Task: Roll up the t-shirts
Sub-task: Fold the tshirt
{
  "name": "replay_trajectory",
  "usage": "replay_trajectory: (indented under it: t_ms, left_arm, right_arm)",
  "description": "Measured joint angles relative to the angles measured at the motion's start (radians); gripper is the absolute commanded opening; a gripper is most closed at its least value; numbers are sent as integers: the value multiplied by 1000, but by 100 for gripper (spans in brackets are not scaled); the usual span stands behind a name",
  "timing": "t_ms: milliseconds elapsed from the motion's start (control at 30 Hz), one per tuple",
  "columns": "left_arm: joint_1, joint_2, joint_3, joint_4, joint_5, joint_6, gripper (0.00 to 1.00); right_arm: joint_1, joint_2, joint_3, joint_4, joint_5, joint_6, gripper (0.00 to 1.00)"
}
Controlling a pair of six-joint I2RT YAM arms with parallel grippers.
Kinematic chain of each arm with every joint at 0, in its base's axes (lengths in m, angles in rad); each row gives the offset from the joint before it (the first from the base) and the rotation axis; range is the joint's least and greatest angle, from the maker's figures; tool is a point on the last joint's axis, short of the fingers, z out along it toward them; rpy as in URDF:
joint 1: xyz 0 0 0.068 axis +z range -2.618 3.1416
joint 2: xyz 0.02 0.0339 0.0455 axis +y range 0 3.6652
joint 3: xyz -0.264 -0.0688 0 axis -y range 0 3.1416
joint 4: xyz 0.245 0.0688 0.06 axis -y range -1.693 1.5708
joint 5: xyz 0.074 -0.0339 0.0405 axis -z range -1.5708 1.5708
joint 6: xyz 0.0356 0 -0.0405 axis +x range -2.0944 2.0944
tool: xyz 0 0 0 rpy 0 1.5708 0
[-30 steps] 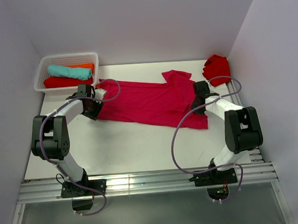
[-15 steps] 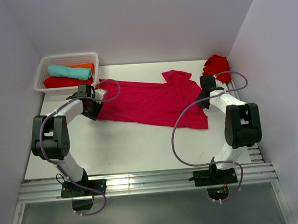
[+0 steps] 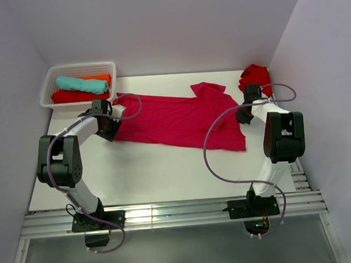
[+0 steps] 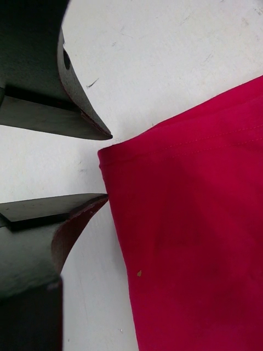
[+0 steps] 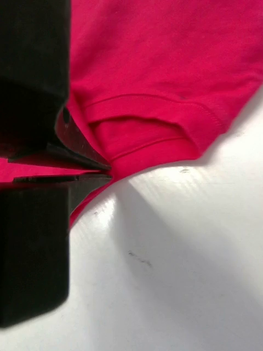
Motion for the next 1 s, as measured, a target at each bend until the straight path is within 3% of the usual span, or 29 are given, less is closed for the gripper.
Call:
replay_trajectory:
  t_ms: [100,233,333,500,700,1000]
  left_arm:
    - [0,6,0,0,-2,1,49]
    - [0,11,0,-2,-2,1,49]
    - [0,11,0,-4,-2,2,49]
    - [0,11,0,-4,-1,4,49]
    - [0,11,0,-4,-1,4,49]
    - [0,11,0,-4,0,3,49]
  right_arm:
    - [-8,26,28,0,-5,3,35]
    - [-8,32,42,5,-6,5,44]
    - [-8,22,37,6,-1,7,39]
    - [10,-85,-41,17,26,20,15]
    - [113,-206,-159,39,63,42,12]
    - [238,-196,-235,68,72,82,13]
